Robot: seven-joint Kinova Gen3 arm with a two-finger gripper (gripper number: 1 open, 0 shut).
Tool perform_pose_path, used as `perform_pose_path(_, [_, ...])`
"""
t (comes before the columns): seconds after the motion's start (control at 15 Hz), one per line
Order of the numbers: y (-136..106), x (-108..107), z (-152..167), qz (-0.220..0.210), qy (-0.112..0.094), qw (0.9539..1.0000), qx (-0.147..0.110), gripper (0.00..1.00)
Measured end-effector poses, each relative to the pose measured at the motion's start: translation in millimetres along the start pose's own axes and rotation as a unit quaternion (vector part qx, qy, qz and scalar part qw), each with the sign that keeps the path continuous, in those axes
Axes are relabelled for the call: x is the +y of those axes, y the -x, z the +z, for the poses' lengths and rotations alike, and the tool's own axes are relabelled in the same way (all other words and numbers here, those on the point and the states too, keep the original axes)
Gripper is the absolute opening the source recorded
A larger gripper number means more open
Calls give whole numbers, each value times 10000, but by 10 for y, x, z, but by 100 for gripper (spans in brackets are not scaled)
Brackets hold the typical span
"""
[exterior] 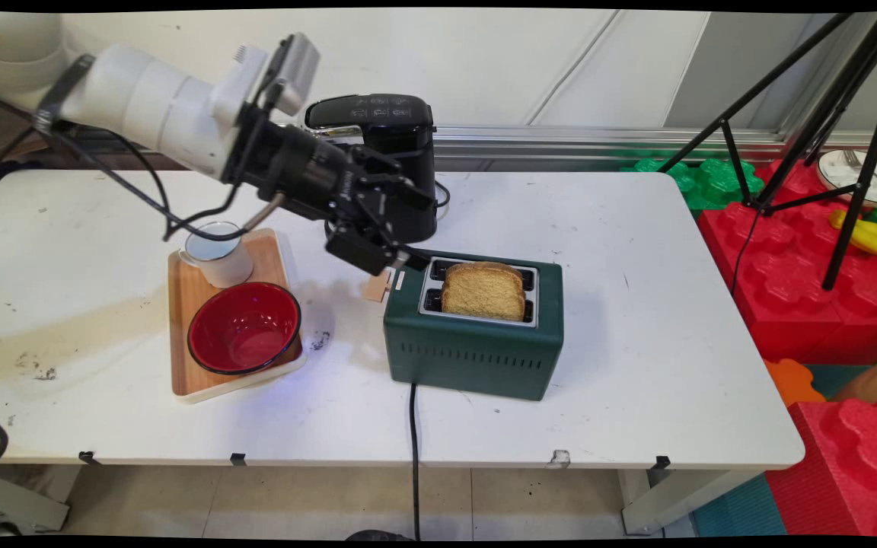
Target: Press the toaster switch
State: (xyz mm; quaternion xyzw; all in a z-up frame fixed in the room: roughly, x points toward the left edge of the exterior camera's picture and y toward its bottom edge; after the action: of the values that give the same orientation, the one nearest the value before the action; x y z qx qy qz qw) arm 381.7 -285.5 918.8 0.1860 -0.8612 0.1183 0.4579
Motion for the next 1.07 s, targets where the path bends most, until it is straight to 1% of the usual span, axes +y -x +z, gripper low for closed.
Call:
perform_pose_path(0.4, [180,-23,-292,-70,17,9999,-98,100])
perform_pose_path(0.6, [307,-52,-419,-103,24,9998,-185,100])
perform_pose_path(1.07, [496,-127,-489,-113,13,9993,-344,100])
